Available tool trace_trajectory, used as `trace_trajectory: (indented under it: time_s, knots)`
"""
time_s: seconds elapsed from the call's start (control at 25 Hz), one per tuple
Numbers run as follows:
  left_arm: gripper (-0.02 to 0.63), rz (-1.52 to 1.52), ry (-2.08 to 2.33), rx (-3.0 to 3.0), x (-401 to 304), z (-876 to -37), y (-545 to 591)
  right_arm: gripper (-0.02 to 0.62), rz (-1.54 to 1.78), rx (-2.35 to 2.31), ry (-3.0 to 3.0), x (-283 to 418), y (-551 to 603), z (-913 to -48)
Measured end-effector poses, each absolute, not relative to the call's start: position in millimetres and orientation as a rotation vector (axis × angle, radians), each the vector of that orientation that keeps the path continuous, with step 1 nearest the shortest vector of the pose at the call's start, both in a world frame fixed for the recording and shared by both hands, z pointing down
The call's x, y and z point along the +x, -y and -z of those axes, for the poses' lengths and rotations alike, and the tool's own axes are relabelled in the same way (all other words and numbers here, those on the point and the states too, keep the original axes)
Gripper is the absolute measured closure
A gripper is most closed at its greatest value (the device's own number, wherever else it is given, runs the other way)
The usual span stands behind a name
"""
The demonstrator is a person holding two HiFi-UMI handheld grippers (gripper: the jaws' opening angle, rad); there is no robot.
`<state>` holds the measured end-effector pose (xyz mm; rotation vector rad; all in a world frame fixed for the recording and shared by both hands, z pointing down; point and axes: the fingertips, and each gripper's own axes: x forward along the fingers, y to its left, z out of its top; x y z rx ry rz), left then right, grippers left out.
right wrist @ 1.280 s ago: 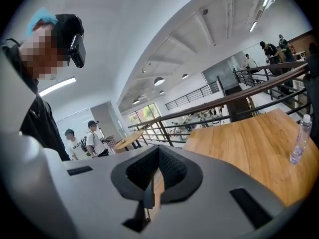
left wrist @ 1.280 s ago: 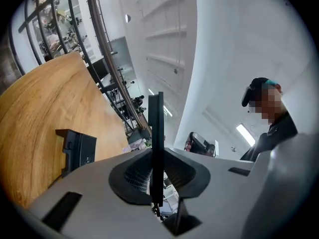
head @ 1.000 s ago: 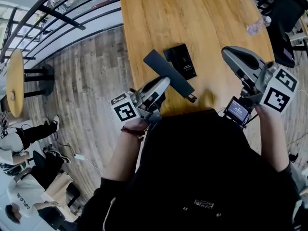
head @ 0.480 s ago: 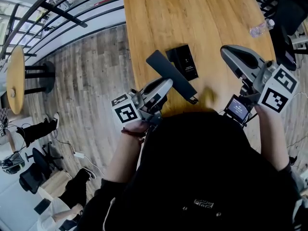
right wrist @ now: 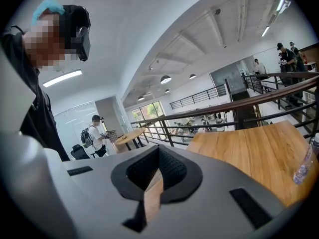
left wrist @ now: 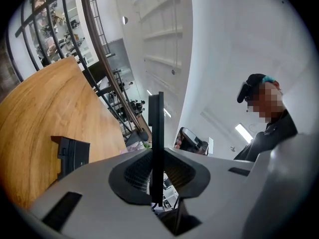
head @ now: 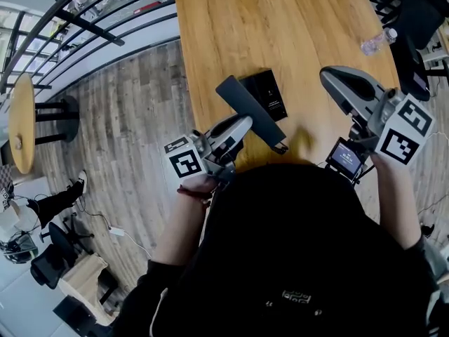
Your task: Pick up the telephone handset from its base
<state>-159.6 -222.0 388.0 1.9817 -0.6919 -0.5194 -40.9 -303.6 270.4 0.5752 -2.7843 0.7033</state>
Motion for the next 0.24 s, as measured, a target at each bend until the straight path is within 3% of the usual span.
trace_trajectory:
  time_s: [0.24]
  knots:
    - [0.532,0.503,0.688,1.976,-162.1,-394.9,225.2,0.578,-0.700,0.585,2.782,-42.3,304.6,-270.5]
